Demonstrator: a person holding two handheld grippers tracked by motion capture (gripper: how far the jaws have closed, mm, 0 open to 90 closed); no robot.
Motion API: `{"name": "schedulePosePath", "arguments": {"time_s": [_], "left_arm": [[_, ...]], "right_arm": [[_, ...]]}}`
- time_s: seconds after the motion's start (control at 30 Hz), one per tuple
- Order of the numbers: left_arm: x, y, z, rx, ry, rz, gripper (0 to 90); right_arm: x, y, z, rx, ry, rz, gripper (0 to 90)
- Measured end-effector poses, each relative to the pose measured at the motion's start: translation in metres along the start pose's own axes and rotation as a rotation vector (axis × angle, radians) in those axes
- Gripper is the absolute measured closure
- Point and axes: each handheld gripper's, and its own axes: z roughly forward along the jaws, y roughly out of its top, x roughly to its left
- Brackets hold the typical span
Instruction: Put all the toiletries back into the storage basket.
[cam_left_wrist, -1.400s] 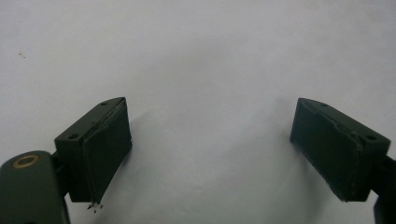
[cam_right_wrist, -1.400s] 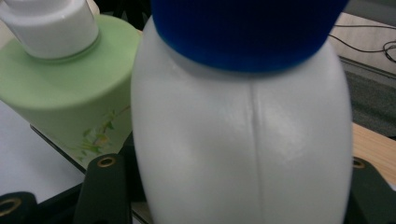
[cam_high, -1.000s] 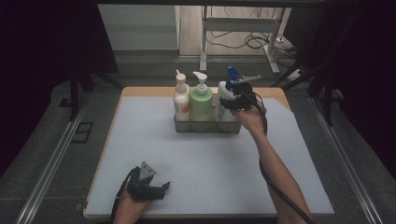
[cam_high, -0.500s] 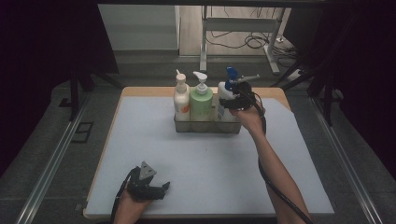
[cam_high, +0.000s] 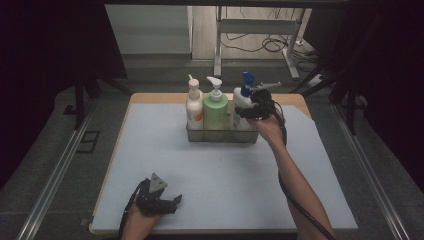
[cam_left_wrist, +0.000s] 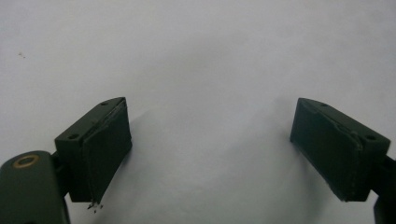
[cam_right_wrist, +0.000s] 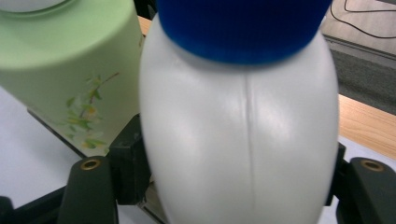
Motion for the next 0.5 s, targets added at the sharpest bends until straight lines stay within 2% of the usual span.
{"name": "schedulePosePath", "arguments": {"time_s": [0.5], "left_arm": [[0.0, 0.0, 0.0, -0.001, -0.001, -0.001, 12.2]], "right_arm": [[0.001, -0.017, -0.014, 0.012, 0.023, -0.017, 26.7]]}}
